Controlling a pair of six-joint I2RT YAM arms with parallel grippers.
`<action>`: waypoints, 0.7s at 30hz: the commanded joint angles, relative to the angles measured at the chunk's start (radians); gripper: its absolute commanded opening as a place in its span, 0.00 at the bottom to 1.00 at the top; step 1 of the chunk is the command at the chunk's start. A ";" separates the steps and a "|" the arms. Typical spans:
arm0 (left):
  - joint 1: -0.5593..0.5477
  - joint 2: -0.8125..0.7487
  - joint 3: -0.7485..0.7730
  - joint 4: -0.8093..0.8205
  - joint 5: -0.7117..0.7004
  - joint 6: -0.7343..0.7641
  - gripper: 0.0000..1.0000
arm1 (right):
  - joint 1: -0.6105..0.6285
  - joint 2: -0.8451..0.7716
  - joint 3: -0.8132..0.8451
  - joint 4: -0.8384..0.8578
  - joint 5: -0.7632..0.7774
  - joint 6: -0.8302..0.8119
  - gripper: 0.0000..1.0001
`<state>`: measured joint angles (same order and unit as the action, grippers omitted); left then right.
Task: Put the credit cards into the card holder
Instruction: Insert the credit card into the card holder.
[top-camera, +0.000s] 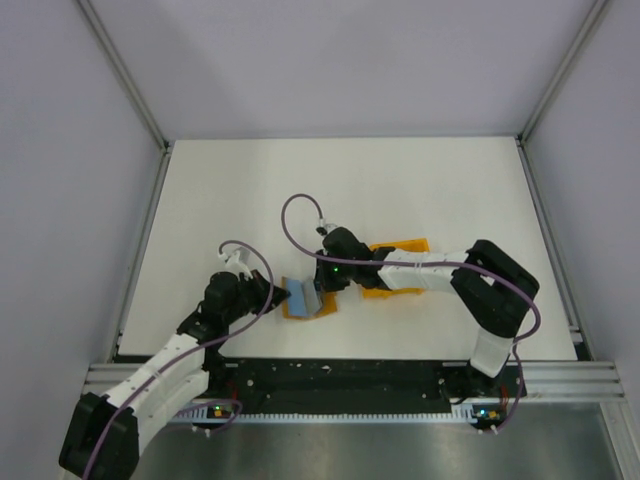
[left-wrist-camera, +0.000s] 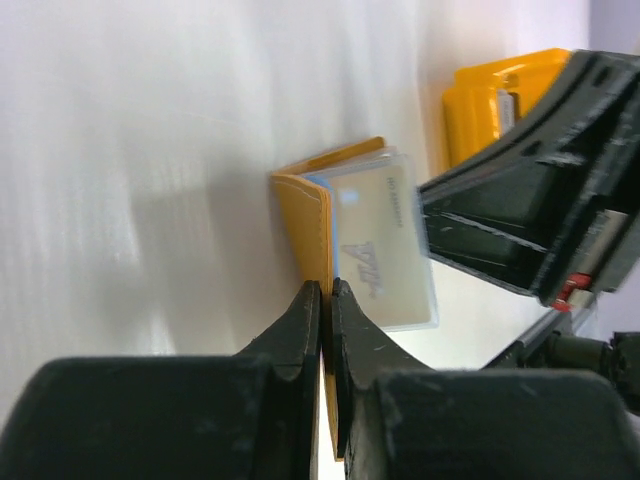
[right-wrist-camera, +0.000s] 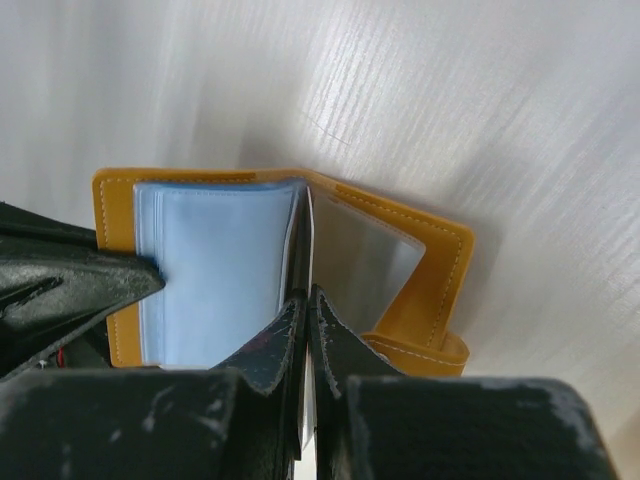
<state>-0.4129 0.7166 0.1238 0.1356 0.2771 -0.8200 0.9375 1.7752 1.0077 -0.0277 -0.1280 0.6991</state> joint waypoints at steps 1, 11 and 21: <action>0.003 0.014 0.033 -0.131 -0.128 0.002 0.00 | -0.003 -0.100 -0.012 -0.034 0.105 -0.029 0.00; 0.002 0.018 0.030 -0.145 -0.128 -0.013 0.00 | -0.012 -0.293 -0.021 -0.115 0.274 -0.078 0.00; 0.000 0.052 0.013 -0.087 -0.133 -0.024 0.06 | -0.012 -0.168 -0.087 0.100 -0.056 0.042 0.00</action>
<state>-0.4129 0.7494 0.1337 0.0109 0.1627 -0.8398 0.9310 1.5139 0.9520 -0.0410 -0.0422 0.6708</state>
